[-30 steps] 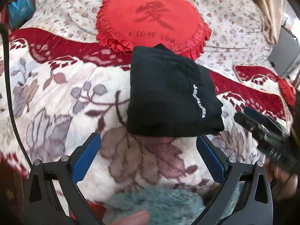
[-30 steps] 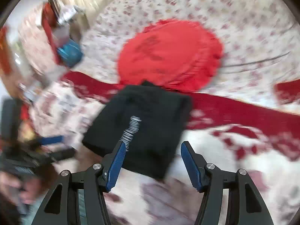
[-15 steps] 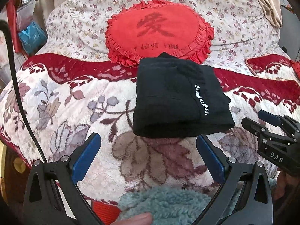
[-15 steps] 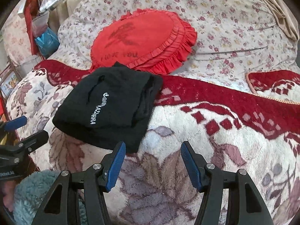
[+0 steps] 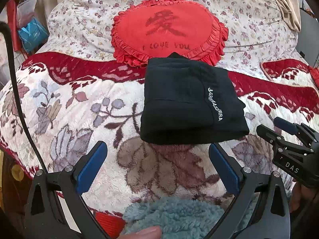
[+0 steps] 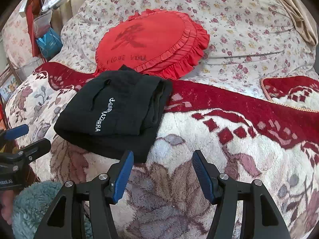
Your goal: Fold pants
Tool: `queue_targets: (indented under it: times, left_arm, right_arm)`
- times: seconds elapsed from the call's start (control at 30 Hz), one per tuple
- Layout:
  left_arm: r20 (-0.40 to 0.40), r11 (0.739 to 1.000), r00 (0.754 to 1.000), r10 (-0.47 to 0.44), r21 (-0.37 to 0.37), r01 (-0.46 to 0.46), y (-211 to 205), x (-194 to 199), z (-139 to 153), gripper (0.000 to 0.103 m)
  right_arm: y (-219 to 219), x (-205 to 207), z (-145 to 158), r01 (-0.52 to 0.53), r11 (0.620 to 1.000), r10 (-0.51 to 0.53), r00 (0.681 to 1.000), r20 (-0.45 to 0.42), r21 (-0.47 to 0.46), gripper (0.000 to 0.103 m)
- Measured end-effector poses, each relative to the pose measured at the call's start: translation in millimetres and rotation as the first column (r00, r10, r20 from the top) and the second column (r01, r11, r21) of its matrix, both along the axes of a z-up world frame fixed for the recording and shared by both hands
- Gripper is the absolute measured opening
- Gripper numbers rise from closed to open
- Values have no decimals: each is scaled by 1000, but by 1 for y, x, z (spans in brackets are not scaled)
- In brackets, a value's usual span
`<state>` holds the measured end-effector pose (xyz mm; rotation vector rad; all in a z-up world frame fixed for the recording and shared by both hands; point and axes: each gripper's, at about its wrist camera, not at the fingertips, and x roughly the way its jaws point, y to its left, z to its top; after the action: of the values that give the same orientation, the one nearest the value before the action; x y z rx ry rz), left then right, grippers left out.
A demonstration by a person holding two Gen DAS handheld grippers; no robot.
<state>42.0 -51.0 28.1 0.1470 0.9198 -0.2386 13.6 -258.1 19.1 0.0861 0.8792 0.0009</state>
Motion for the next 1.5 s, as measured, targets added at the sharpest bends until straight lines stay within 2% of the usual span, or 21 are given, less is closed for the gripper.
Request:
queue_targets:
  times: [0.6,1.0,1.07,1.17,1.27,1.4,1.5]
  left_arm:
    - [-14,1000,1000,2,-10,-2,0,1,-3,102]
    - [-35,1000,999,3,-25,-4,4,4,-7,102]
    - [-40,1000,999,4,-30,-5,4,3,-9,102]
    - [-40,999,999,1,-46,-3,6,4,-10,102]
    - [-48,991,997,-65,-120,59,9,9,-5,102]
    - [61,957,977,-202,-199,210,11,24,9,102]
    - [123,933,957,-261,-223,283,13,48,9,102]
  right_arm:
    - [-1,1,-2,6,1000,-6,1000,-6,0,60]
    - [13,7,-4,-5,1000,5,1000,-15,-11,60]
    - [11,7,-1,11,1000,-11,1000,-5,-1,60]
    - [-1,1,12,41,996,-47,996,69,81,60]
    - [-15,4,21,49,984,-70,991,117,173,60]
    - [-22,28,35,-33,975,-9,982,187,220,58]
    - [-20,48,37,-104,967,52,974,220,231,45]
